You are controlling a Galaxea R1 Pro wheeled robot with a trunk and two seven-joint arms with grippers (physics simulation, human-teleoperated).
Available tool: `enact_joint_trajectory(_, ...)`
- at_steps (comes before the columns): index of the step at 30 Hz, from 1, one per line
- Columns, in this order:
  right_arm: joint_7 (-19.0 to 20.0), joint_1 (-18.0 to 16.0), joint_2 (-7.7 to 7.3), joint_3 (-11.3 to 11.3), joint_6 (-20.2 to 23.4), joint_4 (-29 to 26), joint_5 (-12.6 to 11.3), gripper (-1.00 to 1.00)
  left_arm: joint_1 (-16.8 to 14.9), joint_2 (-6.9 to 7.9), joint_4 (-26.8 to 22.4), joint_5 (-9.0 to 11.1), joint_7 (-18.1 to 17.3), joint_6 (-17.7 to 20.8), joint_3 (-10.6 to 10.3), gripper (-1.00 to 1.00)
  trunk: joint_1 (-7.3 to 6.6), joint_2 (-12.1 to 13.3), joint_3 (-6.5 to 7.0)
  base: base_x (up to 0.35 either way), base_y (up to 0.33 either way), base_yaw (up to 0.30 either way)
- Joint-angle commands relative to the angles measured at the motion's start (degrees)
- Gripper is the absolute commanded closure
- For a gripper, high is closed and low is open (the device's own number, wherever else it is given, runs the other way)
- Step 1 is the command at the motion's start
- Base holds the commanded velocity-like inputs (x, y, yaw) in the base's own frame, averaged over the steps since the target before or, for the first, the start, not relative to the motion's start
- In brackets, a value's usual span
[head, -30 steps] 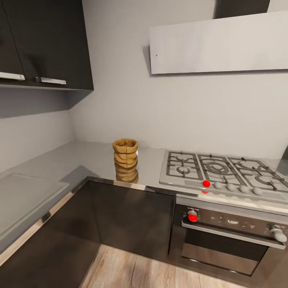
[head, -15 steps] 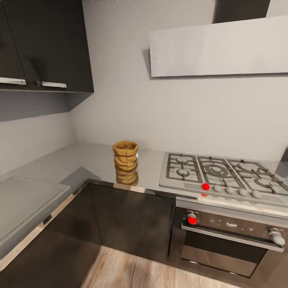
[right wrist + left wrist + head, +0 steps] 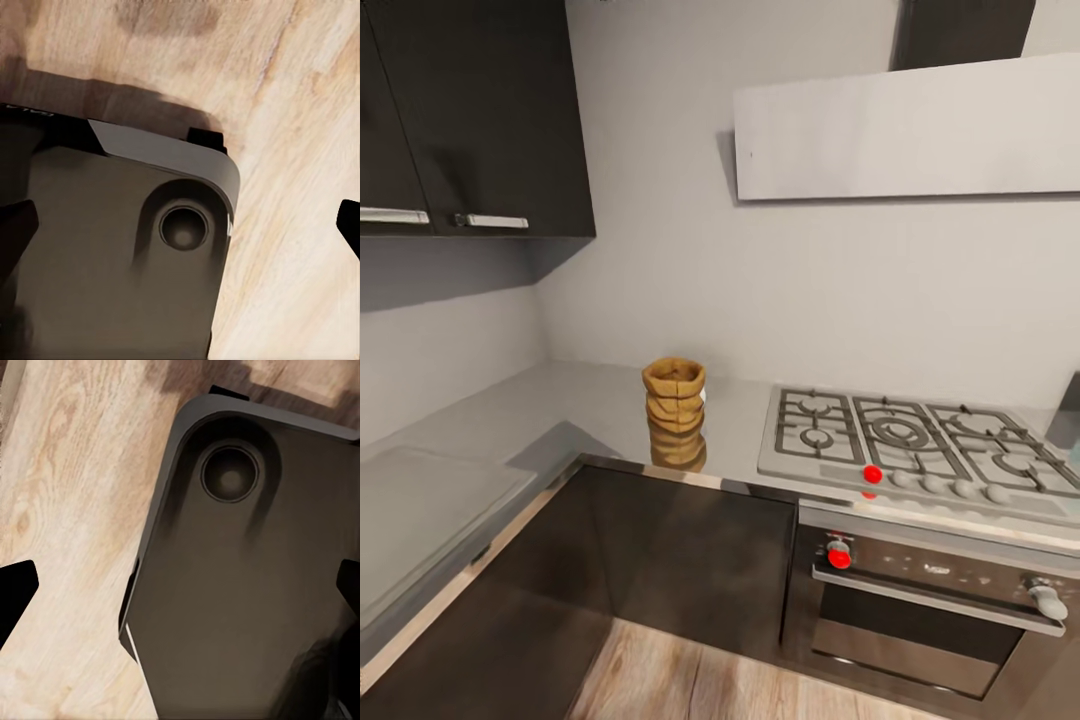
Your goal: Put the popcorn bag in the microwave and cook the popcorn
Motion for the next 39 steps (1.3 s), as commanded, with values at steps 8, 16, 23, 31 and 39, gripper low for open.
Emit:
enact_joint_trajectory(8,0.09,-0.07,-0.14,-0.47,-0.33,0.18,0.41,-1.0,0.02,-0.01,-0.11,0.26,0.12,-0.07,0.03,-1.0,-1.76,3.19,1.39,0.0,0.0,0.0)
enact_joint_trajectory(16,0.09,-0.04,-0.13,-0.47,-0.23,0.18,0.41,-1.0,0.02,-0.01,-0.11,0.26,0.12,-0.07,0.03,-1.0,-3.52,6.4,2.83,0.0,0.0,0.0)
enact_joint_trajectory(23,0.06,-0.05,-0.03,-0.47,-0.07,0.18,0.27,-1.0,0.02,-0.01,-0.19,0.19,0.12,-0.07,-0.05,-1.0,-4.4,8.0,3.54,0.0,0.0,0.0)
enact_joint_trajectory(31,0.0,-0.04,0.0,-0.44,0.2,0.18,0.14,-1.0,0.02,-0.01,-0.23,0.18,0.12,-0.07,-0.14,-1.0,-4.4,8.0,3.23,0.0,0.0,0.0)
enact_joint_trajectory(39,-0.02,-0.05,0.04,-0.4,0.03,0.18,0.31,-1.0,0.02,0.04,-0.1,0.68,0.12,0.01,0.36,-1.0,-4.4,8.0,2.52,0.0,0.0,0.0)
